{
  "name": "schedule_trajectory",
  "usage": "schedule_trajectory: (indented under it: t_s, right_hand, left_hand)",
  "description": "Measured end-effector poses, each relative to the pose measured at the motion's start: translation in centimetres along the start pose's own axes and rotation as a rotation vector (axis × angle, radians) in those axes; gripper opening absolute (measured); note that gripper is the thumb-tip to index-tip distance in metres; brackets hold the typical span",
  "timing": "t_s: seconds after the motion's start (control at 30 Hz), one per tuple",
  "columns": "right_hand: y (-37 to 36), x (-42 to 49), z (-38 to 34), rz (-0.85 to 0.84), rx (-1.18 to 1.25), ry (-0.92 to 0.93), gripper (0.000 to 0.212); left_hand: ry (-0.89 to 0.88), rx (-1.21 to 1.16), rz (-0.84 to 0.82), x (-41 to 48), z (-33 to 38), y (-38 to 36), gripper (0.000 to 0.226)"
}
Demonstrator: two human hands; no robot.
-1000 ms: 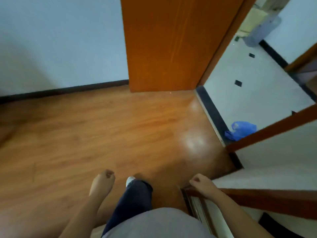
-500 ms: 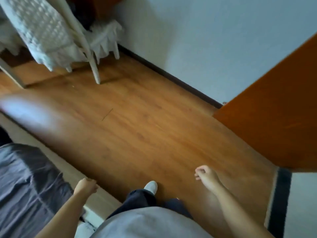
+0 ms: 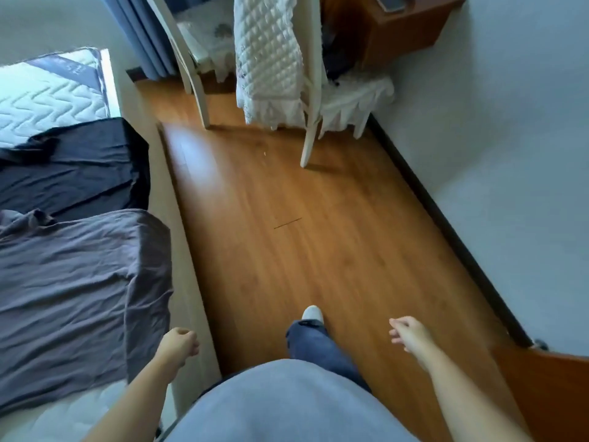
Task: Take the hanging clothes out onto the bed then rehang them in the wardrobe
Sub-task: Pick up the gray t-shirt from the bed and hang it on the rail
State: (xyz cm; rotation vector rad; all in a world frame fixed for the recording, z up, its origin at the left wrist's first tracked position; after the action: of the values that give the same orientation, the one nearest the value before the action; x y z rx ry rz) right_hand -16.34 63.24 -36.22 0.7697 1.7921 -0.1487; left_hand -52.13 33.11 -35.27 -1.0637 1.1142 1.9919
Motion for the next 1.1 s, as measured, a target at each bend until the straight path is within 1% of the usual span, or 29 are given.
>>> schedule_trajectory:
  t_s: [0.07,0.13,0.2,0.27,0.33,0.4,0.53,0.67,0.77,0.9,1.0,1.1]
  right_hand:
    - [1.9,1.7,-2.9,-0.031,-0.045,0.003,0.032]
    - [3.1,3.3,-6.0,-0.066,-0.105,-0.011,0.036]
    - [3.4,4.9,-9.3,-0.106,-0.197,-0.012,0.038]
    - [3.0,6.5,-13.2,-0.131,-0.297,0.018,0.036]
    - [1.6,7.5,-17.4,-0.174,-0.385,0.059,0.029]
    - [-0.5,8.2,-21.4,-0.227,-0.475,0.107,0.021]
    - [-5.1,9.1,-29.0,-0.293,-0.581,0.239,0.018]
    - [-9.1,10.7,-36.0,-0.328,-0.633,0.314,0.014]
    - [-11.0,12.2,-41.0,-0.316,-0.656,0.350,0.015]
    - [-12.4,13.4,-47.6,-0.277,-0.677,0.294,0.016]
    - [-14.5,14.3,-53.1,-0.264,-0.695,0.324,0.014]
    - [-18.0,15.2,-57.8,-0.284,-0.730,0.351,0.014]
  left_hand:
    - [-0.013,0.017,-0.012,-0.2,2.1,0.0,0.012]
    - [-0.042,0.000,0.008,-0.6,3.7,0.3,0.008]
    - [-0.057,-0.078,0.047,-1.4,4.4,0.9,0.009]
    - [-0.041,-0.196,0.094,-2.2,3.8,1.5,0.014]
    - [-0.008,-0.320,0.163,-2.7,2.1,2.2,0.022]
    - [0.045,-0.427,0.219,-3.1,0.1,2.6,0.026]
    - [0.142,-0.691,0.289,-3.0,-2.6,2.1,0.029]
    - [0.224,-0.927,0.315,-0.3,-2.5,2.7,0.029]
    - [0.239,-1.032,0.294,3.4,0.3,4.4,0.029]
    - [0.228,-1.096,0.243,8.4,6.5,8.2,0.030]
    - [0.159,-1.090,0.212,12.0,11.1,11.8,0.024]
    - [0.076,-1.030,0.228,14.3,14.3,15.2,0.022]
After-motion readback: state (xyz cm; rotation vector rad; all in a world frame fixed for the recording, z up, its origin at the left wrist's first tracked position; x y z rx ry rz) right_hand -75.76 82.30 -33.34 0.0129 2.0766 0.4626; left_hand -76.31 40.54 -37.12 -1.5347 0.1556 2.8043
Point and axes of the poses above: each hand's wrist, its own x-axis towards the middle knuckle, its own y-axis out of the back of the hand, z = x × y, the point moved 5 cm from there along x, towards the middle knuckle, and after that the axes turned 13 degrees about -z, right-handed, at the moved point
